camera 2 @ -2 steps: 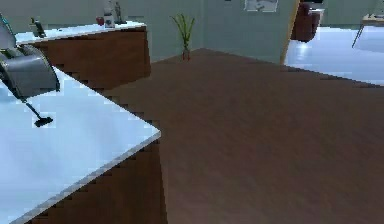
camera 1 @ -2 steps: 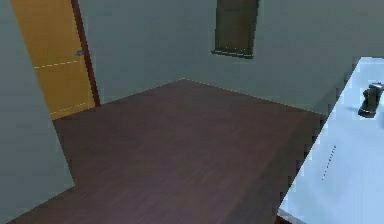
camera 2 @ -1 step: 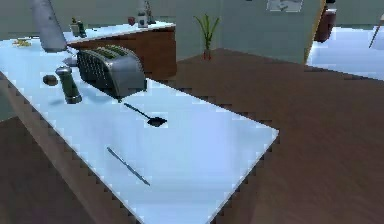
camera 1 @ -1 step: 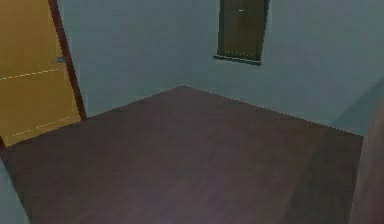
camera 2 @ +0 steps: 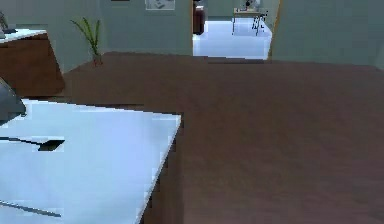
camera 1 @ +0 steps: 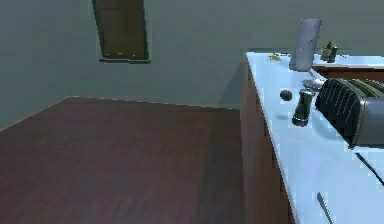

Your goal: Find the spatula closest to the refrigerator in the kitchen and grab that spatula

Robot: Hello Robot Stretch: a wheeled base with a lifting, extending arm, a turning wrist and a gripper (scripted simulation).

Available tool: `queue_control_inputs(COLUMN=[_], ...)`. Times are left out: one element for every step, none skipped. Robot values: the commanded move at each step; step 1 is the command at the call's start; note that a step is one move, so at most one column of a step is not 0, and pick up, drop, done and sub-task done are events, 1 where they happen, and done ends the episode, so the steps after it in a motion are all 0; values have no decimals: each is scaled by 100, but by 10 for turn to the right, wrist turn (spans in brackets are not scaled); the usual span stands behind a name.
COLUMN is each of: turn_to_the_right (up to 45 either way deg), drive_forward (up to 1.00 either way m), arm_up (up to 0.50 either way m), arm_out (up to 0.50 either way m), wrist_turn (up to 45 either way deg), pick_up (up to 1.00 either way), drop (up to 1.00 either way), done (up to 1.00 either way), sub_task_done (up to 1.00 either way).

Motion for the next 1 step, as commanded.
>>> queue_control_inputs(turn_to_the_right=[0], drive_forward=[80], arm_up=[0], arm_out=[0], wrist_turn=[0], pick_up=[0], drop=[0], done=[0], sub_task_done=[0])
